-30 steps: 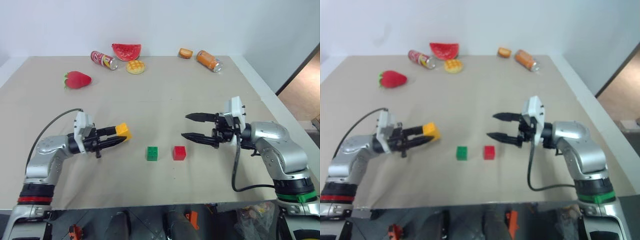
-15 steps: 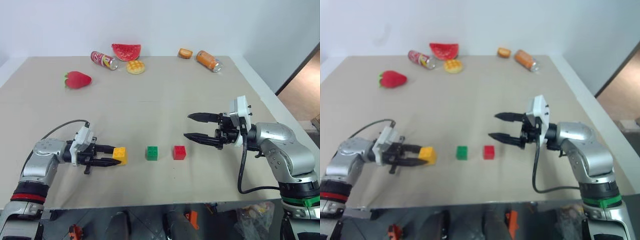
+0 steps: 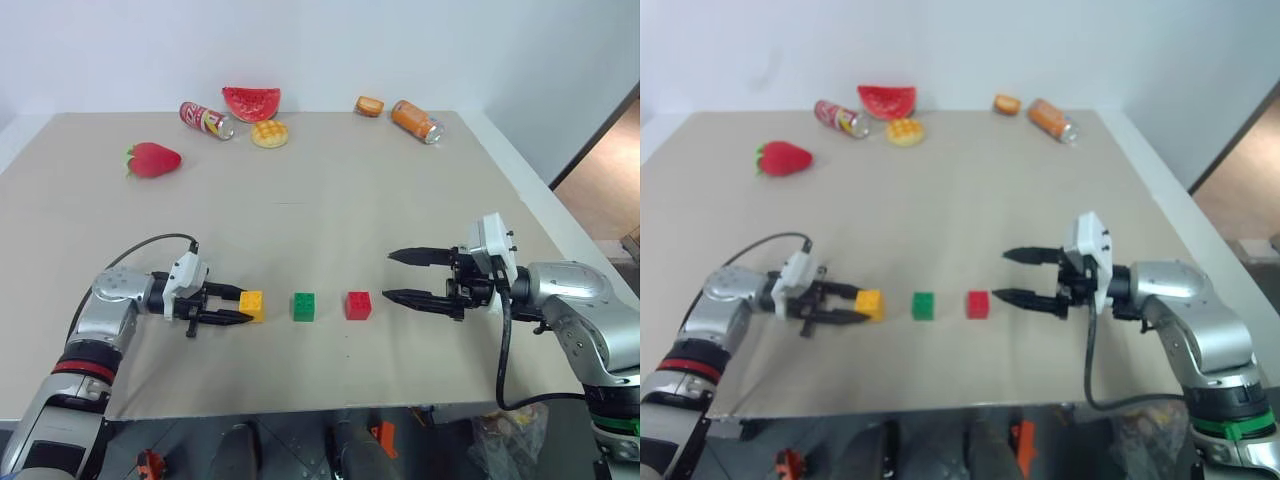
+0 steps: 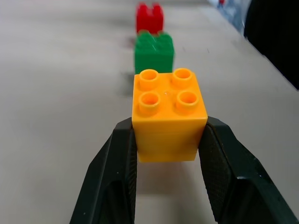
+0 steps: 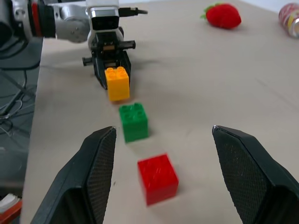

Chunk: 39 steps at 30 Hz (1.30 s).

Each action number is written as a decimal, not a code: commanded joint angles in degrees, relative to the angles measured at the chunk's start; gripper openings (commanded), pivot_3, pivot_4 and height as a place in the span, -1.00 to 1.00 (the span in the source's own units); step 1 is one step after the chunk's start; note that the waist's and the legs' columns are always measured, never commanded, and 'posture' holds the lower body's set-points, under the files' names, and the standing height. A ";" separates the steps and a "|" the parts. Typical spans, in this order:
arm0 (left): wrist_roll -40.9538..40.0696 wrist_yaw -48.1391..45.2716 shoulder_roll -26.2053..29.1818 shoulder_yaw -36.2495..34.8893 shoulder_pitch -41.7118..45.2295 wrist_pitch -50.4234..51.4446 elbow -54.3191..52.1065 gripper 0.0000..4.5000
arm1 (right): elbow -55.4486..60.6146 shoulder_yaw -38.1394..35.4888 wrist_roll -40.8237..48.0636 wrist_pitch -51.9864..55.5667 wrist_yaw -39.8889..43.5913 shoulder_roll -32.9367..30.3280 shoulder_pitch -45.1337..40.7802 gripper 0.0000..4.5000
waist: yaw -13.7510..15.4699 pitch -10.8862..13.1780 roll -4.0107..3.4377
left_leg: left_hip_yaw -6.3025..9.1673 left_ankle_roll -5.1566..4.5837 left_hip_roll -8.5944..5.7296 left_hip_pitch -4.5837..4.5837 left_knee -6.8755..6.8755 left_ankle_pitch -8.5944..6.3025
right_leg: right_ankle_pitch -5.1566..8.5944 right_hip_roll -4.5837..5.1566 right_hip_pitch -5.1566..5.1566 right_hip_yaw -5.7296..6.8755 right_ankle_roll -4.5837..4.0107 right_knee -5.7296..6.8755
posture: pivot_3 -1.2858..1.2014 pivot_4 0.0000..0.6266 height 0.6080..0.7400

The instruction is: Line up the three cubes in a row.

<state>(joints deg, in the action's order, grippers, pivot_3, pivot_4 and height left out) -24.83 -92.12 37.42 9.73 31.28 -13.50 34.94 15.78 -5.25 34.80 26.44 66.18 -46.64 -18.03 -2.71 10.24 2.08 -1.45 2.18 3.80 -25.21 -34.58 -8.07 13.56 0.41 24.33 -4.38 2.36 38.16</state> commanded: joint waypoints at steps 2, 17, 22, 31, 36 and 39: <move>-1.18 -0.38 1.25 1.73 2.09 -3.33 2.41 -0.43 | 2.61 -1.90 1.15 -0.39 0.49 -0.99 0.15 0.51 | 0.08 0.00 0.00 | 0.01 -0.01 0.00 0.00 -0.02 0.01 | -0.03 0.00 0.00 0.01 -0.01 0.00 | 0.03 -0.52 1.00; -0.68 -0.38 -0.17 2.88 5.22 -7.03 7.99 -0.43 | 1.08 -0.57 0.19 -1.10 0.29 -0.21 -1.74 0.51 | 0.12 0.00 0.00 | 0.00 -0.01 -0.01 -0.05 -0.10 0.01 | -0.04 0.01 -0.04 0.00 0.04 0.00 | 0.03 -0.52 1.00; -0.68 -0.38 -0.93 2.90 5.22 -7.94 8.50 -0.43 | 1.12 -0.60 0.10 -1.16 0.25 -0.09 -1.81 0.51 | 0.13 0.00 0.00 | -0.01 -0.01 -0.01 -0.05 -0.11 0.01 | -0.05 0.02 -0.04 -0.01 0.04 0.00 | 0.03 -0.52 1.00; -0.32 -0.38 -2.82 0.83 5.18 -4.18 7.84 0.62 | 0.76 -0.54 -0.06 -1.39 0.23 -0.02 -2.16 0.51 | 0.13 0.00 0.00 | 0.00 -0.01 -0.01 -0.07 -0.12 0.01 | -0.05 0.01 -0.04 0.00 0.06 0.00 | 0.03 -0.52 1.00; -0.16 -0.35 -1.77 -0.11 3.80 -5.75 6.33 0.99 | 0.38 -0.27 -0.04 -1.49 0.26 0.22 -2.89 0.51 | 0.08 0.00 0.00 | 0.00 -0.01 -0.01 -0.05 -0.11 0.01 | -0.06 -0.01 -0.03 -0.01 0.06 0.01 | 0.03 -0.52 1.00; -0.25 -0.38 0.82 0.17 2.19 -4.52 4.70 0.99 | 0.15 0.01 0.03 -1.45 0.32 0.40 -3.61 0.51 | 0.04 0.00 0.00 | 0.00 -0.01 0.00 -0.05 -0.11 0.01 | -0.06 -0.01 -0.03 -0.01 0.06 0.01 | 0.03 -0.52 1.00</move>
<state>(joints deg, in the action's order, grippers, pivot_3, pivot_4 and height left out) -24.69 -92.51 35.92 10.65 34.26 -18.37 41.78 15.51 -4.67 34.55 25.70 66.17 -46.30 -20.63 -2.67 10.24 2.08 -1.45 2.17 3.80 -25.26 -34.70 -8.06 13.50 0.40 24.30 -4.39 2.42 38.17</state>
